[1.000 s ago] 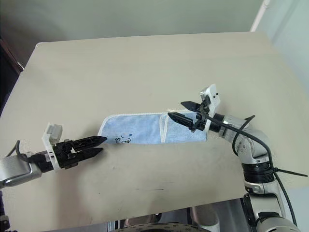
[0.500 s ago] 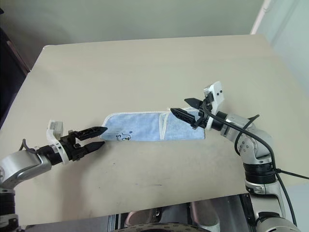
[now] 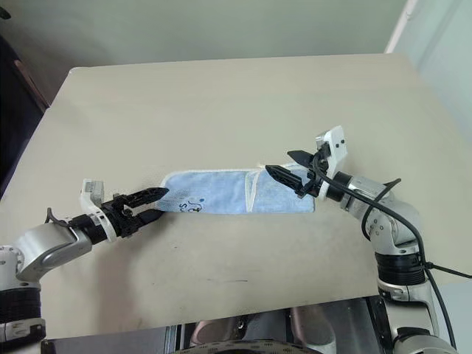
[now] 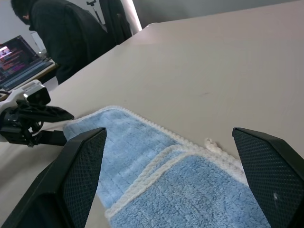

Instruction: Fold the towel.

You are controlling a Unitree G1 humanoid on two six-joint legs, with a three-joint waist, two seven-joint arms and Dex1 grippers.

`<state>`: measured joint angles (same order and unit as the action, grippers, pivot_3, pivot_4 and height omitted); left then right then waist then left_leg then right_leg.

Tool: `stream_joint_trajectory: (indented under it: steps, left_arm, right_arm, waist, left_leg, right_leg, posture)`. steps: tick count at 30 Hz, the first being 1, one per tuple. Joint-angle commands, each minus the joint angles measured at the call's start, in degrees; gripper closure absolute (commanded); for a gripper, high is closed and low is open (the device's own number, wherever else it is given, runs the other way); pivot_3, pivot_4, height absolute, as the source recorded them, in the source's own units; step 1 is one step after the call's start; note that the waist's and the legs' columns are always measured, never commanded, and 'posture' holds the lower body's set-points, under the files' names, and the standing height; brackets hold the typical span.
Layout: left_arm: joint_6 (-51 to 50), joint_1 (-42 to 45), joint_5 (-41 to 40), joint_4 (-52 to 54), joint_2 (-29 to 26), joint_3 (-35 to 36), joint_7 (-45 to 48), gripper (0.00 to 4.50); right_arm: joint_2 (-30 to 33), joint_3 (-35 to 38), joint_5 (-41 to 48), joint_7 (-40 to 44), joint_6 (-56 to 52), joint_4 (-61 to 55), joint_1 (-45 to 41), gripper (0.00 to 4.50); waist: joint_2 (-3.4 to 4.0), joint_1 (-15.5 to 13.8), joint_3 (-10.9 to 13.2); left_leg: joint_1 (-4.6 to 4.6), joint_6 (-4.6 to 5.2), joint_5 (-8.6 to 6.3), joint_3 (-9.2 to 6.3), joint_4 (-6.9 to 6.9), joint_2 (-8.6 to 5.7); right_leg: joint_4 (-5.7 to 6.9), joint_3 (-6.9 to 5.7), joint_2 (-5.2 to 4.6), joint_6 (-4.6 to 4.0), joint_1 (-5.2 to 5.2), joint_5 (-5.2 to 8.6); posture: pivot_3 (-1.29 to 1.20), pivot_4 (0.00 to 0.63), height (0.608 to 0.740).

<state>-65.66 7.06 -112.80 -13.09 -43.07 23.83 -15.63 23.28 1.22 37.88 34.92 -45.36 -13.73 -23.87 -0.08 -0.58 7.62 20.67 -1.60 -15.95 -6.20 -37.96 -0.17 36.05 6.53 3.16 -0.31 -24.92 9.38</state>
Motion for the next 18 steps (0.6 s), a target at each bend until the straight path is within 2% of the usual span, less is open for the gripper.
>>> stream_joint_trajectory:
  steps: [1, 3, 4, 7, 13, 18]
  left_arm:
    - [0.77, 0.34, -0.1, 0.46, 0.43, -0.19, 0.25, 2.37]
    - [1.15, 0.07, -0.15, 1.11, 0.93, -0.15, 0.49, 3.05]
    - [1.12, -0.09, -0.17, 1.43, 1.15, -0.04, 0.86, 3.37]
    - [1.14, -0.52, 0.49, 2.37, 1.35, 0.61, 2.42, 4.44]
    - [-1.63, 0.38, -0.2, 3.48, -0.75, 2.41, 10.33, 4.48]
    - [-4.32, 4.47, -0.18, 3.66, -2.99, 0.11, 14.55, 4.48]
  right_arm:
    - [0.14, 0.99, 0.06, -0.32, 0.84, -1.92, -0.24, 0.0]
    - [0.1, 0.83, -0.03, -0.34, 0.86, -1.99, -0.19, 0.0]
    - [0.09, 0.78, -0.03, -0.35, 0.85, -2.05, -0.15, 0.0]
    - [0.25, 0.63, -0.14, -0.17, 0.93, -2.21, 0.12, 0.0]
    - [1.08, 0.98, -0.27, 0.49, 1.01, -2.79, 0.62, 0.0]
    - [3.31, 2.69, 1.56, 2.72, 0.95, -5.32, 2.53, 0.0]
  waist:
    - [-0.08, 0.03, 0.04]
    - [-0.09, 0.03, 0.04]
    - [-0.1, 0.02, 0.05]
    - [-0.12, -0.02, 0.04]
    - [-0.31, -0.05, 0.15]
    - [-0.4, -0.16, 0.2]
  left_leg:
    - [0.07, -0.07, -0.06, 0.0, 0.0, 0.02]
    - [0.17, -0.27, -0.08, 0.0, -0.02, 0.06]
    - [0.25, -0.69, 0.12, 0.02, -0.04, 0.09]
    - [0.3, -0.74, 0.16, 0.07, -0.06, 0.13]
    - [0.31, -0.59, -0.11, 0.11, -0.07, 0.22]
    - [0.31, -0.52, -0.24, 0.11, -0.13, 0.26]
  right_leg:
    - [-0.02, 0.0, 0.04, -0.2, -0.06, -0.12]
    - [-0.07, -0.01, 0.12, -0.26, -0.14, -0.15]
    - [-0.1, -0.01, 0.15, -0.25, -0.21, -0.08]
    - [-0.12, 0.0, 0.17, -0.19, -0.23, 0.14]
    - [-0.14, -0.01, 0.2, 0.18, -0.22, 0.23]
    - [-0.15, -0.01, 0.25, 0.2, -0.21, 0.23]
  posture:
    - [0.0, 0.15, 0.74]
    - [0.0, 0.15, 0.74]
    - [0.0, 0.15, 0.74]
    - [0.0, 0.15, 0.74]
    - [0.0, 0.15, 0.74]
    - [0.0, 0.15, 0.74]
